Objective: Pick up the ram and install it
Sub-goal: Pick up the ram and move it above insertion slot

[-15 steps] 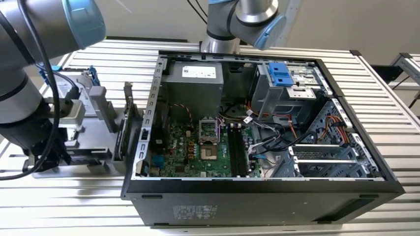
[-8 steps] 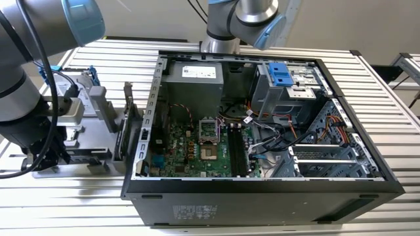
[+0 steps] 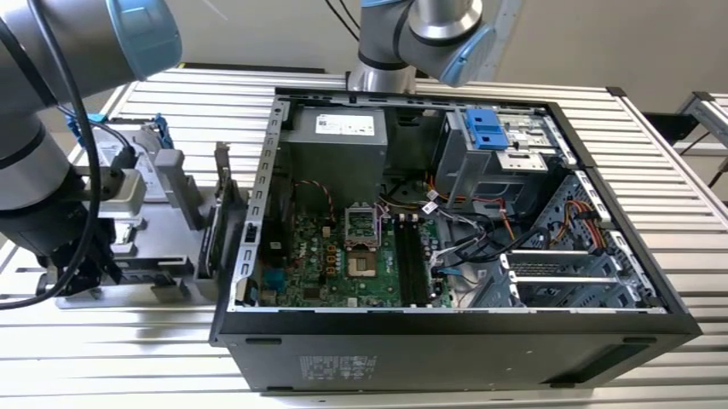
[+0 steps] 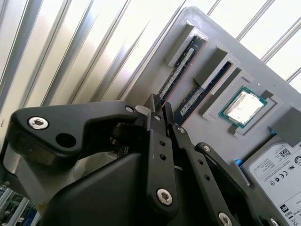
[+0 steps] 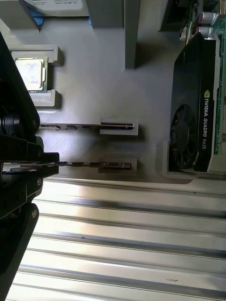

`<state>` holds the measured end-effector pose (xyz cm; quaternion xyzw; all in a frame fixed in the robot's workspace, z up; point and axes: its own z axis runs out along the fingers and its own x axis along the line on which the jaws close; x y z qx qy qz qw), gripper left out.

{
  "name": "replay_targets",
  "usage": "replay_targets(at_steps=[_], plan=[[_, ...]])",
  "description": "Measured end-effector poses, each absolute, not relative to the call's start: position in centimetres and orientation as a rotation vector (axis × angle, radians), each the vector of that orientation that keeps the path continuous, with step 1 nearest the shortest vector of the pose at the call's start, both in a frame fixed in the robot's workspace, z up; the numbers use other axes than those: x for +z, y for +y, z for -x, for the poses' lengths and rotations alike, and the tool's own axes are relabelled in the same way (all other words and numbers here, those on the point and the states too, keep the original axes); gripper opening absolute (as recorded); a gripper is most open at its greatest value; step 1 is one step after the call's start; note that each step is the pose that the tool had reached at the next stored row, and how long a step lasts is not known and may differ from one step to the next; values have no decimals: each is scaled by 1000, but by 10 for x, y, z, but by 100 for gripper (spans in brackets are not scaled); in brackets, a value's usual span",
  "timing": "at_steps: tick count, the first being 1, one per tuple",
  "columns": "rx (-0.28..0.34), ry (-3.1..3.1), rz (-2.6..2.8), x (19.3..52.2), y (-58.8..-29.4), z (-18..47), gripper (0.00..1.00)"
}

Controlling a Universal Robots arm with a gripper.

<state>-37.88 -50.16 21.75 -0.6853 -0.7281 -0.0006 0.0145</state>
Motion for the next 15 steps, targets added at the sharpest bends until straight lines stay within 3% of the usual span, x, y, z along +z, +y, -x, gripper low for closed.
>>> replay_targets(at_steps=[15], plan=[[-2,-2266,2134,239,-502,379,0]])
